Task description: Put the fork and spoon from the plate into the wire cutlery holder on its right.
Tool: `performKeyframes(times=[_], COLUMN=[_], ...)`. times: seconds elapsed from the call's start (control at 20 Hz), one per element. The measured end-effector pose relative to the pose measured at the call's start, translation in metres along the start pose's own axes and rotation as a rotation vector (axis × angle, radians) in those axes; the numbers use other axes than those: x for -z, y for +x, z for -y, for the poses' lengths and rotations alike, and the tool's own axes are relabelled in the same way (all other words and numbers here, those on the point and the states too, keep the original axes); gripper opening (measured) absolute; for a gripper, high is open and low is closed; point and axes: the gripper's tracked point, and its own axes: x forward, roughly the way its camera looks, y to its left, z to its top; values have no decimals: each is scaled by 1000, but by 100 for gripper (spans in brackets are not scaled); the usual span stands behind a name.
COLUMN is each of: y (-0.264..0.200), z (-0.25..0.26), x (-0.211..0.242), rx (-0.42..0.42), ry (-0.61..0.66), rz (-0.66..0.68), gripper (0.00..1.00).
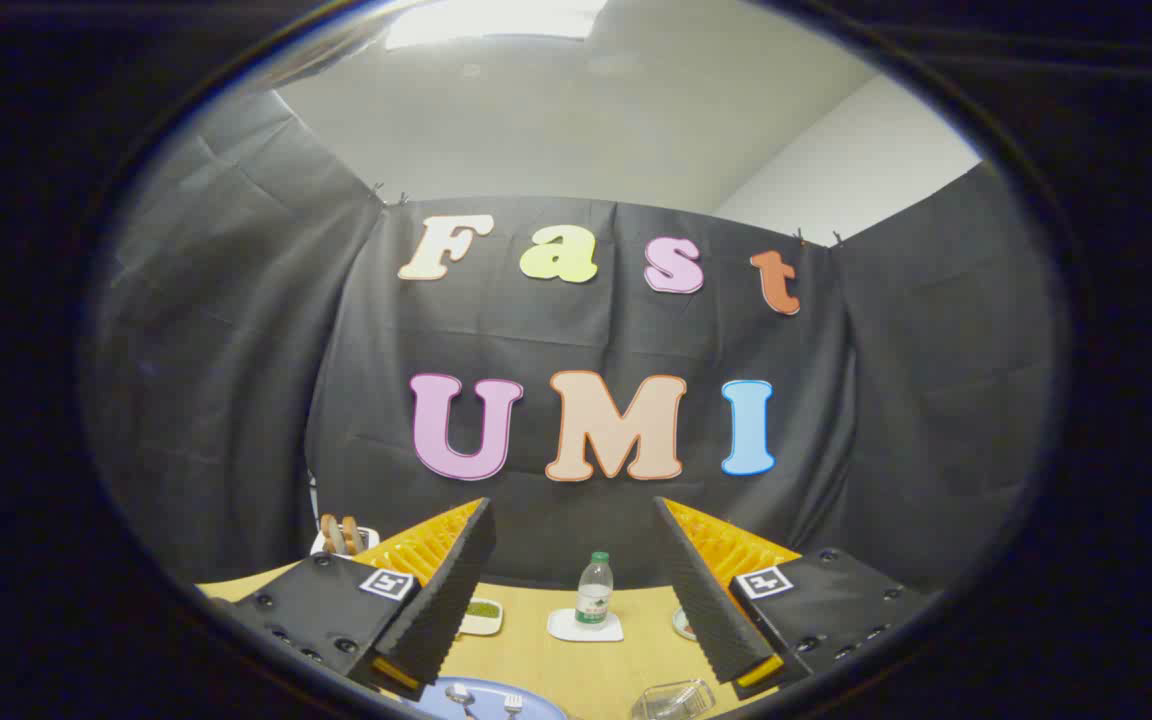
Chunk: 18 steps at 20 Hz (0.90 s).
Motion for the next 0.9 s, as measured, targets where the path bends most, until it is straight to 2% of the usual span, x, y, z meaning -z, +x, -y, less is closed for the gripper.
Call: performKeyframes(times=[0.4, 0.9], y=[2, 7], z=[-9, -20], x=[10, 26], rx=[-49, -113], ry=[80, 72], rz=[-26, -80], gripper=[100, 100])
